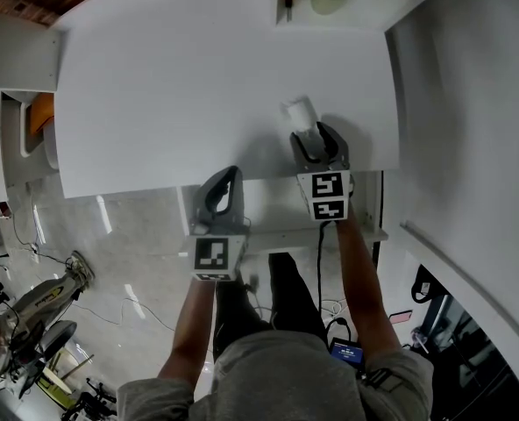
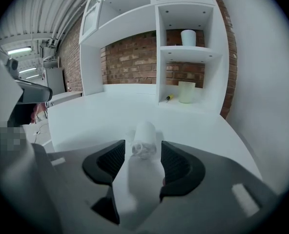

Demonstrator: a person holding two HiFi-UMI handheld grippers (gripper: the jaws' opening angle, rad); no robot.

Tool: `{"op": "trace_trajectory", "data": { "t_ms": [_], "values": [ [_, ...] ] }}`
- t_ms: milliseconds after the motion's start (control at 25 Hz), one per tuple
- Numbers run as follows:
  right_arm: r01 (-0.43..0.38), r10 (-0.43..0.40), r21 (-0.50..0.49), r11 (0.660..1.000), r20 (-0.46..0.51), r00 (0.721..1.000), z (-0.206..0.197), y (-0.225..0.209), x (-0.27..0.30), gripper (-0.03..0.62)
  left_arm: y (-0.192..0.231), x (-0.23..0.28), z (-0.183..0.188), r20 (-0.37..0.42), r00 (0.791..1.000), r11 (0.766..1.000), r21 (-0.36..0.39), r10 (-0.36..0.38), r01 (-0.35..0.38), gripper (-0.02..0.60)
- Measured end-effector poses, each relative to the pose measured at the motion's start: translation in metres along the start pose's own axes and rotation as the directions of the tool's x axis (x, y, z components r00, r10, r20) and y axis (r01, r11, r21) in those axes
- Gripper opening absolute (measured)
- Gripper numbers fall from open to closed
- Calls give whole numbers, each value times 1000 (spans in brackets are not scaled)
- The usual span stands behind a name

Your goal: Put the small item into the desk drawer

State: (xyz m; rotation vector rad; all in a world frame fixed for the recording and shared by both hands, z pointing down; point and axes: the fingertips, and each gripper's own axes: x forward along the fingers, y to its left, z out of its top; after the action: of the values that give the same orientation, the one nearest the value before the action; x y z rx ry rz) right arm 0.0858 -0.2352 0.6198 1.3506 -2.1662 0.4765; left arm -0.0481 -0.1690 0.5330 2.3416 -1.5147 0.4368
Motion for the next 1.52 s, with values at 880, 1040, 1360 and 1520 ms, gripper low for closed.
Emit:
{"op": "trace_trajectory", "data": {
  "t_ms": [880, 1040, 1360, 1520],
  "values": [
    [9, -10, -15, 1000, -16, 1000, 1, 1, -4, 143, 8, -17, 9, 19, 1000, 1000, 6, 20, -20, 12],
    [12, -12, -10, 1000, 5, 1000, 5, 5, -9, 141, 11, -19, 8, 21, 1000, 1000, 10, 15, -15, 12],
    [21, -21, -1, 1000, 81, 996, 25, 13, -45, 140, 2, -34, 15, 41, 999, 1000, 22, 0, -1, 12],
    [34, -35, 7, 999, 112, 993, 30, 16, -67, 138, -6, -42, 18, 50, 999, 999, 33, -20, 18, 12]
  ]
}}
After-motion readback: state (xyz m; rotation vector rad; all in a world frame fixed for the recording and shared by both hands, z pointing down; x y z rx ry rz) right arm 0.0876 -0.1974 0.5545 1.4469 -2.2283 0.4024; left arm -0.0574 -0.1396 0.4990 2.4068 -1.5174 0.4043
